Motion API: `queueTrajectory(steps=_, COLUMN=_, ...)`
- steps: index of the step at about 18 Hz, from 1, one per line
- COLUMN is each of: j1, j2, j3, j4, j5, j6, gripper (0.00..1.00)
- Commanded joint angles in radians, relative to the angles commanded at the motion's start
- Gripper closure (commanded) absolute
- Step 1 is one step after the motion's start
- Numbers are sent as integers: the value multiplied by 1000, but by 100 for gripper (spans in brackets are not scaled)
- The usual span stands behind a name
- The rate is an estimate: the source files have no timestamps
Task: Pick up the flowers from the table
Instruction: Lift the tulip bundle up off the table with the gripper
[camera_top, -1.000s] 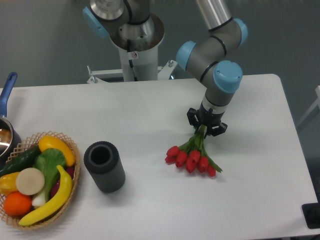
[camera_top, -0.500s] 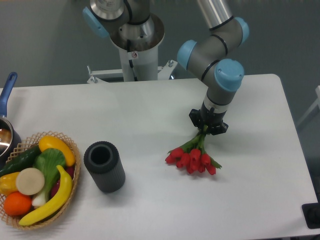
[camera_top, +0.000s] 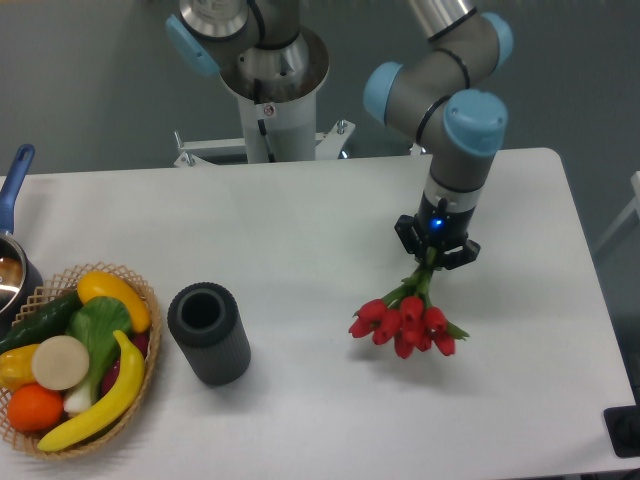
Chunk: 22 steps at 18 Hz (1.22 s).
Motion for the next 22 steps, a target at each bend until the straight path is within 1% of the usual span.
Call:
queueTrajectory(steps=3, j1=35, j2=12, j3=51, j4=0, j5=-129, j6=-60, gripper=87)
queueTrajectory(steps=6, j1=55, j2=26, j3=89, j4=0, j5=-209, j6=-109, gripper=87)
queueTrajectory(steps=8, j1=55, j2=31, j3=114, j4=2, j5=-272, j6=-153, gripper=87)
queueTrajectory(steps=10, j1=75, j2=41, j3=140, j4=0, j5=-330, j6=-192, gripper=87)
queueTrajectory(steps=11, j1=80, j2=43, j3=146, j4=0, j5=-345, j6=-200, gripper=87)
queueTrajectory(steps=16, j1=97, j2=57, j3=143, j4=0, j5=-353, j6=-201, gripper=87)
queueTrajectory(steps=22, j1=98, j2=57, j3=143, j4=0, j5=-367, j6=-204, gripper=87)
